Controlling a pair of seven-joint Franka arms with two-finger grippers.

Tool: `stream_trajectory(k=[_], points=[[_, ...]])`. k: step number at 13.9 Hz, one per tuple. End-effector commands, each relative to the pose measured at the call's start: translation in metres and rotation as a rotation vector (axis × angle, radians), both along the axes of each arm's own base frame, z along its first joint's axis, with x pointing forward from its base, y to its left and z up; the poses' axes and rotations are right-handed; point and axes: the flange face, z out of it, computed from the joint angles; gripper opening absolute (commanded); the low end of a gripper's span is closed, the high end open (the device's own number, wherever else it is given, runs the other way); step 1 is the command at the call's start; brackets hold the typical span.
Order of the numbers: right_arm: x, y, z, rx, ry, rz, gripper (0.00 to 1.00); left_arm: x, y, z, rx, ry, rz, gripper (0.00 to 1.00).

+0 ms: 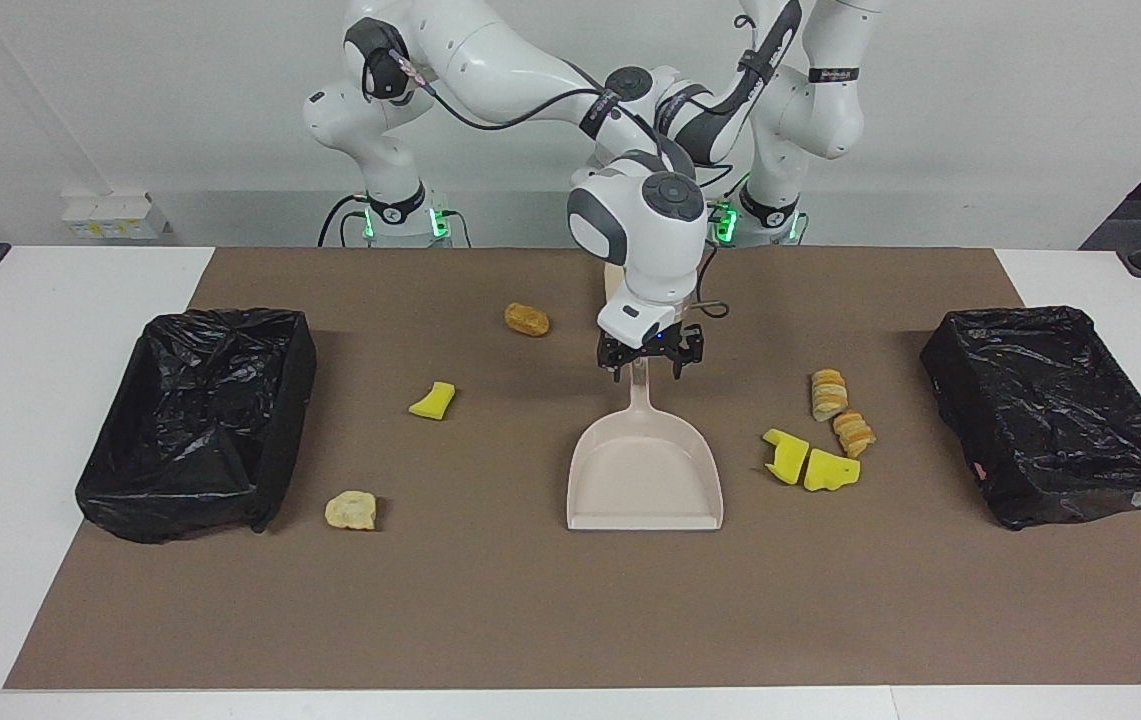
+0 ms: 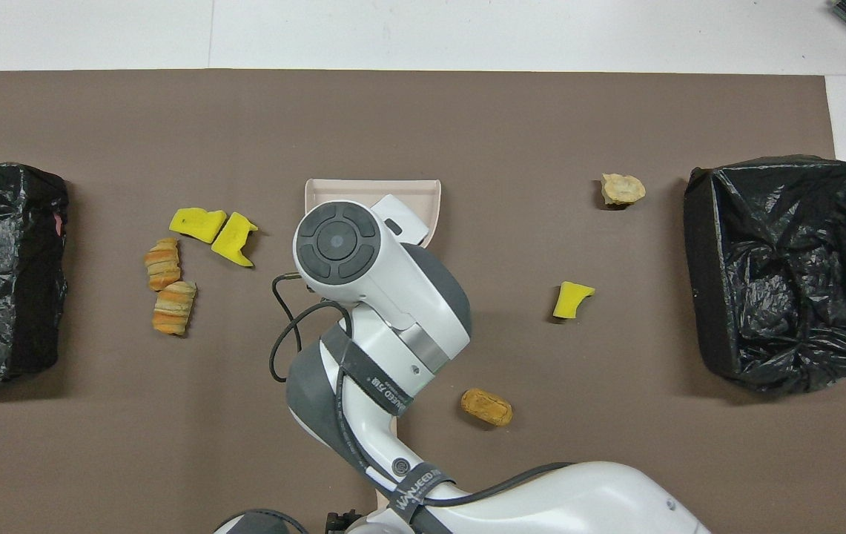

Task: Sweep and dump trash in bin
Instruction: 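Reach the right gripper to the beige dustpan handle and grasp it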

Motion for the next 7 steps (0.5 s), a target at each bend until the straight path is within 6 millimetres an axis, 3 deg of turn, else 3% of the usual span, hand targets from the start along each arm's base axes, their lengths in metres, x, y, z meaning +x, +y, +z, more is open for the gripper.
stream_trajectory(k=[1,3,4,5,7], points=[[-0.004,-0.008,-0.015,-0.027,-0.012,0.012,0.84,-0.008,-0.002,0.000,0.002,0.009,0.014,0.82],[-0.008,-0.012,-0.023,-0.033,-0.005,0.016,0.83,-0.009,-0.001,-0.001,0.012,0.015,0.010,0.21],[-0.010,-0.014,-0.026,-0.033,-0.005,0.017,0.83,-0.009,-0.001,-0.001,0.014,0.016,0.011,0.05],[-0.010,-0.014,-0.025,-0.032,-0.006,0.017,0.82,-0.010,0.000,-0.002,0.021,0.019,0.010,0.00],[-0.011,-0.013,-0.025,-0.027,-0.006,0.023,0.72,-0.010,0.001,-0.001,0.028,0.025,-0.004,0.00]])
